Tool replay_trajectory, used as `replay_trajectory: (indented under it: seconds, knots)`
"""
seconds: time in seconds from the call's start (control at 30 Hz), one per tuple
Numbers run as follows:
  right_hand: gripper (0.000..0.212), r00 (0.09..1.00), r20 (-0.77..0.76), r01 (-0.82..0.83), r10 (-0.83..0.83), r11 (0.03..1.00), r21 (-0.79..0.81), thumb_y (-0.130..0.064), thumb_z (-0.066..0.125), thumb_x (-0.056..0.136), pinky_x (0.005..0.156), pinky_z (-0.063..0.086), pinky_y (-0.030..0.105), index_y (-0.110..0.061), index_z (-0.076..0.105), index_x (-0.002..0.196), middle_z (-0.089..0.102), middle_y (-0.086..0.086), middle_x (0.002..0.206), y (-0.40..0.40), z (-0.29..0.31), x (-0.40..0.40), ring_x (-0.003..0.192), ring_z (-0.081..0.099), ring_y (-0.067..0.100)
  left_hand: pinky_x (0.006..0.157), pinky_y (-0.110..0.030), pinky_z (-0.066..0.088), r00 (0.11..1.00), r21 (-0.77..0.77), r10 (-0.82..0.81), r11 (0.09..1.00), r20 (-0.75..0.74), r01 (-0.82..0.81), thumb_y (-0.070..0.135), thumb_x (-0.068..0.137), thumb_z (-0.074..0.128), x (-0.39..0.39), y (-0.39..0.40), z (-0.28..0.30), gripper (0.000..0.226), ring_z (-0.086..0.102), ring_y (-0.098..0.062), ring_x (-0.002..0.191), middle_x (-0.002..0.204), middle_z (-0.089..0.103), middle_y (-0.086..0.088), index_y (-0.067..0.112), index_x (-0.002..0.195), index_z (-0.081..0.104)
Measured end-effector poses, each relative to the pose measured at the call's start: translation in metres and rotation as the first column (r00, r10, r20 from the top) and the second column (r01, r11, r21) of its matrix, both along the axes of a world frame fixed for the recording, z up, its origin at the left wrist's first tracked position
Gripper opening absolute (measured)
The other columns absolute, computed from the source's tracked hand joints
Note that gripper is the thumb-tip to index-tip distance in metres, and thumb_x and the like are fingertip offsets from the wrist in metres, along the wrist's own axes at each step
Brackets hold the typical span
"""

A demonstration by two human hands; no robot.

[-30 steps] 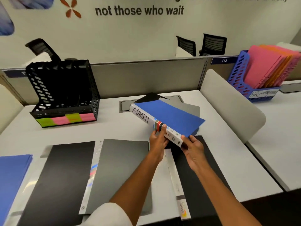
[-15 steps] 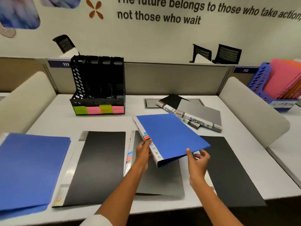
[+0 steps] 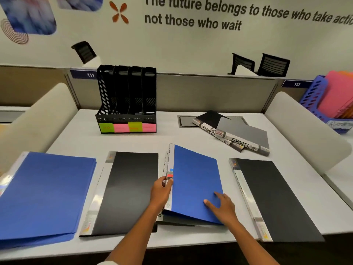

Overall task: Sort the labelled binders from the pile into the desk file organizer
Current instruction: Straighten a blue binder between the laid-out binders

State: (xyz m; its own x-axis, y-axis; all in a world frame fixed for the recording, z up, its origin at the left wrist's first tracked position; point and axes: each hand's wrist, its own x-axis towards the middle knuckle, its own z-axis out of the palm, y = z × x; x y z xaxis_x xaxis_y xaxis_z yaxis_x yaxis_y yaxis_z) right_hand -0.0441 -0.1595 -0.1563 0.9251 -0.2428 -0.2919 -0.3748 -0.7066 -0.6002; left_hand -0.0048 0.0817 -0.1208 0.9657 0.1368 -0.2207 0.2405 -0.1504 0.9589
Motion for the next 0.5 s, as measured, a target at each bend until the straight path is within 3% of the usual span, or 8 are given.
replay_trajectory:
  seconds: [0.1, 0.17, 0.3, 0.43, 0.5]
  knots:
    - [0.079, 0.999, -0.032, -0.023, 0.02, 0.995, -0.095, -0.066, 0.06, 0.08, 0.112, 0.034, 0.043, -0.029, 0.036, 0.145, 0.029, 0.008, 0.154, 0.0, -0.005, -0.002, 0.141, 0.03, 0.029, 0.073, -0.038, 0.06, 0.999, 0.112, 0.032, 0.993, 0.017, -0.034, 0.024, 0.094, 0.061, -0.001, 0.0, -0.007, 0.006, 0.067, -0.021, 0.088, 0.107, 0.066, -0.004, 0.022, 0.093, 0.067]
    - [0.077, 0.999, -0.029, -0.04, 0.036, 0.992, -0.118, -0.064, 0.06, 0.081, 0.111, 0.035, 0.042, -0.029, 0.036, 0.145, 0.029, 0.008, 0.155, -0.001, -0.006, -0.003, 0.141, 0.03, 0.029, 0.084, -0.044, 0.058, 0.999, 0.206, 0.049, 0.977, -0.012, -0.045, 0.028, 0.092, 0.064, 0.001, 0.001, -0.012, 0.02, 0.064, -0.026, 0.1, 0.118, 0.061, -0.008, 0.014, 0.108, 0.066]
    - [0.072, 0.995, -0.018, -0.099, 0.097, 0.98, -0.175, -0.06, 0.059, 0.085, 0.107, 0.04, 0.036, -0.026, 0.038, 0.144, 0.038, 0.006, 0.147, -0.006, -0.006, -0.004, 0.133, 0.04, 0.026, 0.059, -0.022, 0.054, 0.989, 0.083, 0.015, 0.997, -0.145, -0.003, 0.035, 0.09, 0.066, -0.004, 0.0, -0.011, 0.042, 0.067, -0.013, 0.085, 0.119, 0.061, -0.002, 0.02, 0.123, 0.045]
    - [0.068, 0.982, -0.059, -0.189, 0.179, 0.936, -0.298, -0.063, 0.048, 0.089, 0.105, 0.041, 0.031, -0.027, 0.034, 0.145, 0.033, 0.005, 0.149, -0.009, -0.008, -0.004, 0.131, 0.04, 0.023, 0.084, -0.042, 0.059, 0.987, 0.087, 0.003, 0.996, -0.158, 0.011, 0.037, 0.083, 0.074, -0.005, -0.004, -0.012, 0.061, 0.066, -0.02, 0.098, 0.119, 0.061, -0.002, 0.02, 0.132, 0.042]
    - [0.069, 0.978, -0.072, -0.207, 0.194, 0.932, -0.297, -0.065, 0.046, 0.089, 0.106, 0.039, 0.032, -0.027, 0.034, 0.145, 0.031, 0.004, 0.15, -0.009, -0.008, -0.003, 0.133, 0.038, 0.023, 0.087, -0.042, 0.058, 0.986, 0.1, 0.027, 0.995, -0.165, -0.011, 0.039, 0.081, 0.075, -0.006, -0.009, -0.007, 0.058, 0.065, -0.018, 0.097, 0.118, 0.063, -0.002, 0.019, 0.128, 0.047]
